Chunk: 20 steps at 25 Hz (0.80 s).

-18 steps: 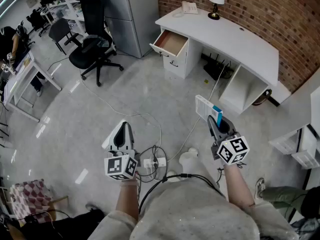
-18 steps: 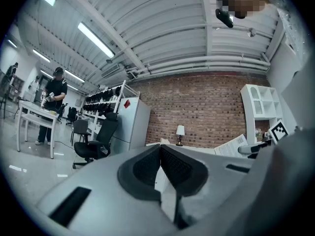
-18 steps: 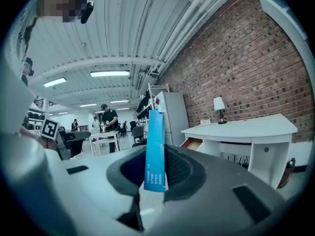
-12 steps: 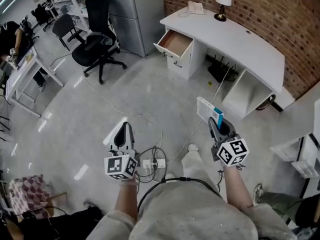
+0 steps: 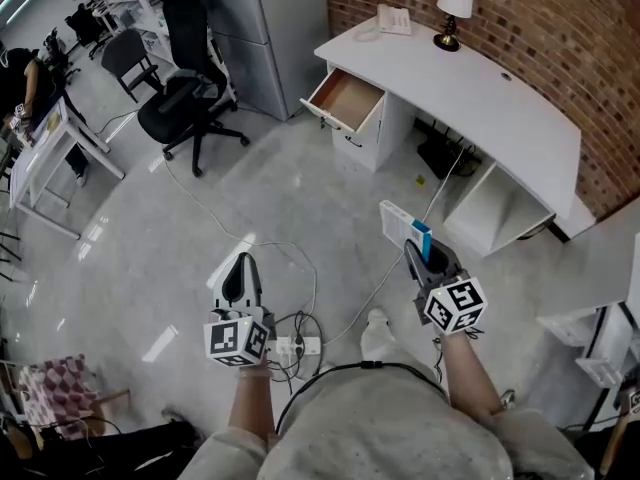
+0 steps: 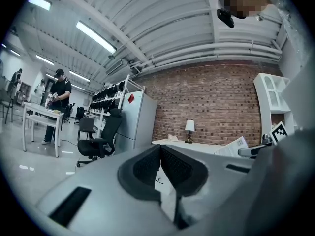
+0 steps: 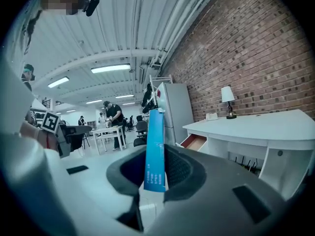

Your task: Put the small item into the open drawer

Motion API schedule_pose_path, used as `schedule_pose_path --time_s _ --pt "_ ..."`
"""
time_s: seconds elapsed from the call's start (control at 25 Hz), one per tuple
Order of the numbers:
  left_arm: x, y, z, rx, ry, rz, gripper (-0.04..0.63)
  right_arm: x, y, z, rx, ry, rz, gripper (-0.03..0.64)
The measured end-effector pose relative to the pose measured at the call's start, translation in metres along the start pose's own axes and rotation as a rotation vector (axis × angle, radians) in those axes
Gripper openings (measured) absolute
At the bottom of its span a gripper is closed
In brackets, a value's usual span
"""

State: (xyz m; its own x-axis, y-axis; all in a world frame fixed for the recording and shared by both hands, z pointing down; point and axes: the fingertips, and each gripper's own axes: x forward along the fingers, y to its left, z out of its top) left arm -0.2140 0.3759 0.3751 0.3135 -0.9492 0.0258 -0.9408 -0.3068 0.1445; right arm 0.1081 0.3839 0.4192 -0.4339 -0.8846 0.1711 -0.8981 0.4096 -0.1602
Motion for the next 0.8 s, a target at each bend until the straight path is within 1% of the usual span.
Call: schedule_pose_path --time_s 0.2,0.44,0.64,0.8 --pt "0.047 -0.008 0.005 0.003 -0.014 0.034 0.006 0.03 -0.042 0.009 -0.001 0.012 0.029 0.074" --pt "0.091 -0.031 0.007 0.019 -0.015 0.069 0.006 0.058 -0.092 0.019 0.004 0.023 0.07 0.074" --pt "0.116 -0.044 0.006 0.028 -0.022 0.102 0.006 0.077 -0.119 0.023 0.006 0.027 0.117 0.075" --pt "0.129 -0.056 0.002 0.027 -0.013 0.104 0.006 0.087 -0.131 0.025 0.006 0.031 0.138 0.075"
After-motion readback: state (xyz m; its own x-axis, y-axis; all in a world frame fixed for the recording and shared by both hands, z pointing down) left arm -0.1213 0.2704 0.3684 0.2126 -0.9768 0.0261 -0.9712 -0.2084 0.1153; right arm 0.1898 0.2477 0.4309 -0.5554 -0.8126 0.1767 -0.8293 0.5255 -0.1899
